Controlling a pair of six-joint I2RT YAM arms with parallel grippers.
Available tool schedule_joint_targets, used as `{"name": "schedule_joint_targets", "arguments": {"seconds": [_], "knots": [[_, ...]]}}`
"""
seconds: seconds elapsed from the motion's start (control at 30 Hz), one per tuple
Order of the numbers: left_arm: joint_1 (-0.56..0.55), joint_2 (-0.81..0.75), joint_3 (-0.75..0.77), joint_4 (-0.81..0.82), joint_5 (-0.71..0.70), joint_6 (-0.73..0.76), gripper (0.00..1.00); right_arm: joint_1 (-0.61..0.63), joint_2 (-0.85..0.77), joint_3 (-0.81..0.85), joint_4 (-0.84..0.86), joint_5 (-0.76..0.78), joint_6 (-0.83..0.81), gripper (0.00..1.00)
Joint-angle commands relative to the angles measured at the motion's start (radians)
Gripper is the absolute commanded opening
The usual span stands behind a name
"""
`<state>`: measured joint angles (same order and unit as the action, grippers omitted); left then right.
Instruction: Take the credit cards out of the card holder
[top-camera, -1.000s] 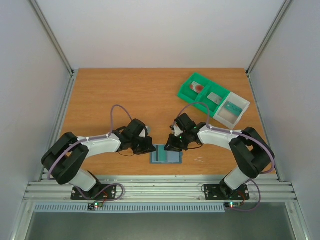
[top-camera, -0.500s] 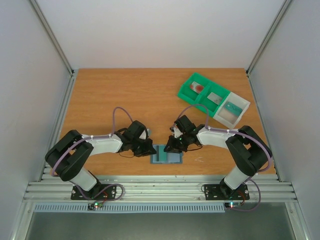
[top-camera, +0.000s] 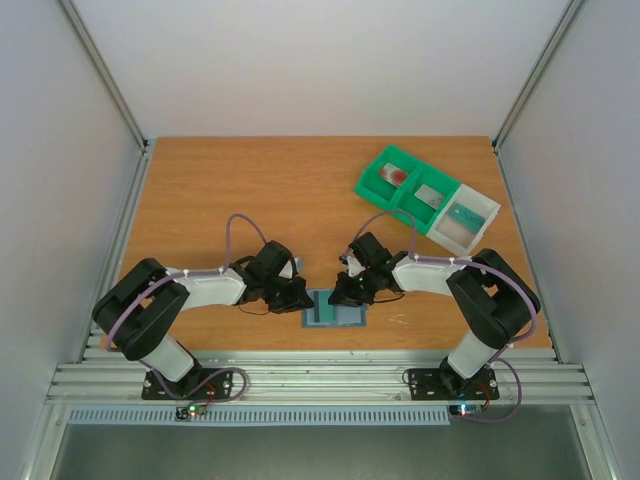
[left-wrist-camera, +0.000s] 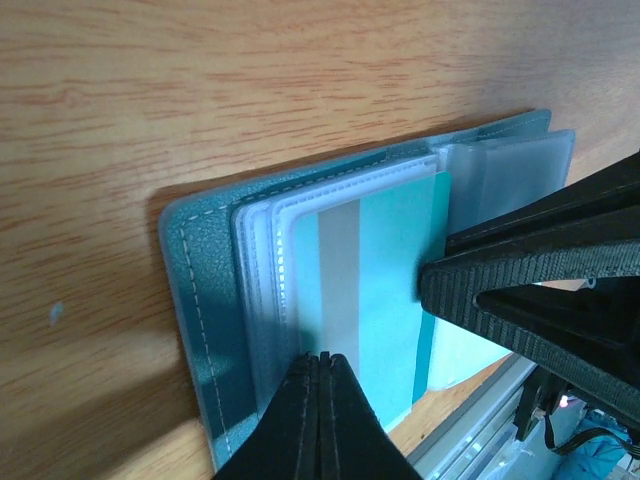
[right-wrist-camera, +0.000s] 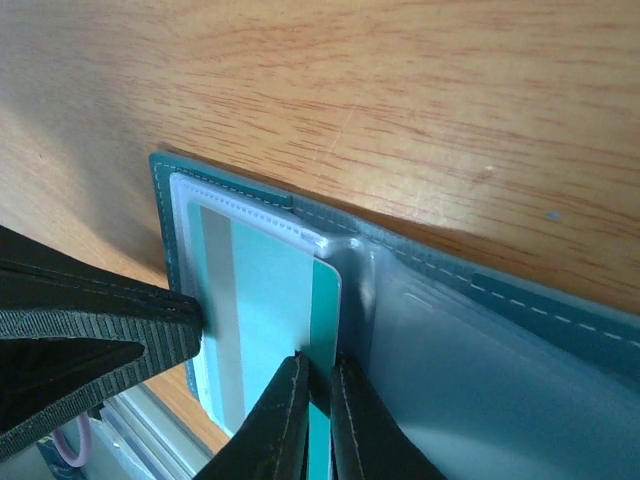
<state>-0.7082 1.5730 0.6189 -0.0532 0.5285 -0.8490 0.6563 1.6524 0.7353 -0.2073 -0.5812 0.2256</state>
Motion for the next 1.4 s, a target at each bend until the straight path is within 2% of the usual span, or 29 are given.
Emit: {"name": "schedule_joint_targets", "arguments": {"seconds": [0.0, 0.13, 0.77, 1.37], "knots": [[-0.005, 0.04, -0.005, 0.027, -0.005, 0.008, 0.0, 0.008, 0.0, -0.024, 0.04, 0.015, -0.009, 0.05], [-0.004, 0.037, -0.002, 0.014, -0.016, 0.013, 0.0, 0.008, -0.018, -0.029, 0.039, 0.025, -0.016, 0.01], [-0.001, 0.033, 0.015, -0.063, -0.077, 0.054, 0.0, -0.052, -0.059, -0.121, 0.181, -0.064, 0.027, 0.01], [-0.002, 0.031, 0.014, -0.063, -0.087, 0.053, 0.0, -0.118, -0.115, -0.145, 0.146, -0.085, -0.01, 0.01]]}}
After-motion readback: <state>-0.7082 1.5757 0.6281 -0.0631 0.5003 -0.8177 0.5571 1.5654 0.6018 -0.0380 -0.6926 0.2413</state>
